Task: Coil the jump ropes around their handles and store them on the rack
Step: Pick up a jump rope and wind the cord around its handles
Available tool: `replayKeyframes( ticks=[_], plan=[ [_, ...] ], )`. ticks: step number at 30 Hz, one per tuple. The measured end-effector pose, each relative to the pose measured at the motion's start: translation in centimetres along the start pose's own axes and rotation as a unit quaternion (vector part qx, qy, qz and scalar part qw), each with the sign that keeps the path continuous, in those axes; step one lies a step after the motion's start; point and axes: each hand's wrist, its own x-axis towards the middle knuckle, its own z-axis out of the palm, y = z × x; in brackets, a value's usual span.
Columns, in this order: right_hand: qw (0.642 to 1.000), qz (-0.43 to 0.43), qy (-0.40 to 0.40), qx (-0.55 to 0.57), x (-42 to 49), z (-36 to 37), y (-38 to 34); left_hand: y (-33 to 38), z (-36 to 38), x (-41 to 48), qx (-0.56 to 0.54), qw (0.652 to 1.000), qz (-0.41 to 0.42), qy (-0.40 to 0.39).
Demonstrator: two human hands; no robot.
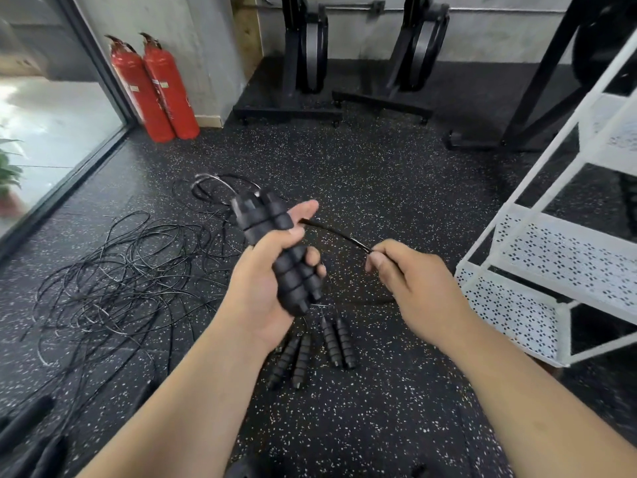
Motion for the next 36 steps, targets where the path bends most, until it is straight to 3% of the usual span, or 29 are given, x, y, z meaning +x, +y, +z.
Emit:
replayKeyframes(
  ticks=[4,7,10,15,19,23,29,36],
  plan=[
    [1.000,-0.001,0.008,-0.011,-0.2,1.4,0.4,-2.4,1.4,-1.1,0.051,0.994,-0.084,-0.037],
    [1.000,0.017,0.000,-0.018,-0.3,1.9,0.6,-4.1,2.2,-1.6,0.096,0.989,-0.102,-0.040],
    [0.999,0.014,-0.007,-0.034,-0.3,1.8,0.8,-3.7,2.2,-1.1,0.071,0.990,-0.117,-0.028],
    [0.998,0.035,-0.046,-0.019,-0.2,0.8,0.9,-0.4,0.9,0.1,0.010,0.998,-0.061,-0.012],
    [0.999,0.034,-0.028,0.014,-0.2,0.1,0.4,0.9,-0.3,0.3,-0.036,0.999,-0.003,-0.007],
    [0.998,0.031,0.010,0.062,0.0,0.4,0.0,-0.5,0.5,-0.3,0.003,0.999,-0.051,-0.006],
    [0.999,0.033,-0.002,0.022,-0.1,1.5,0.0,-3.9,2.1,-1.1,0.082,0.988,-0.119,-0.047],
    [0.995,0.061,-0.057,0.062,-0.1,0.0,0.3,0.3,0.5,0.4,-0.018,0.999,-0.030,-0.021]
  ],
)
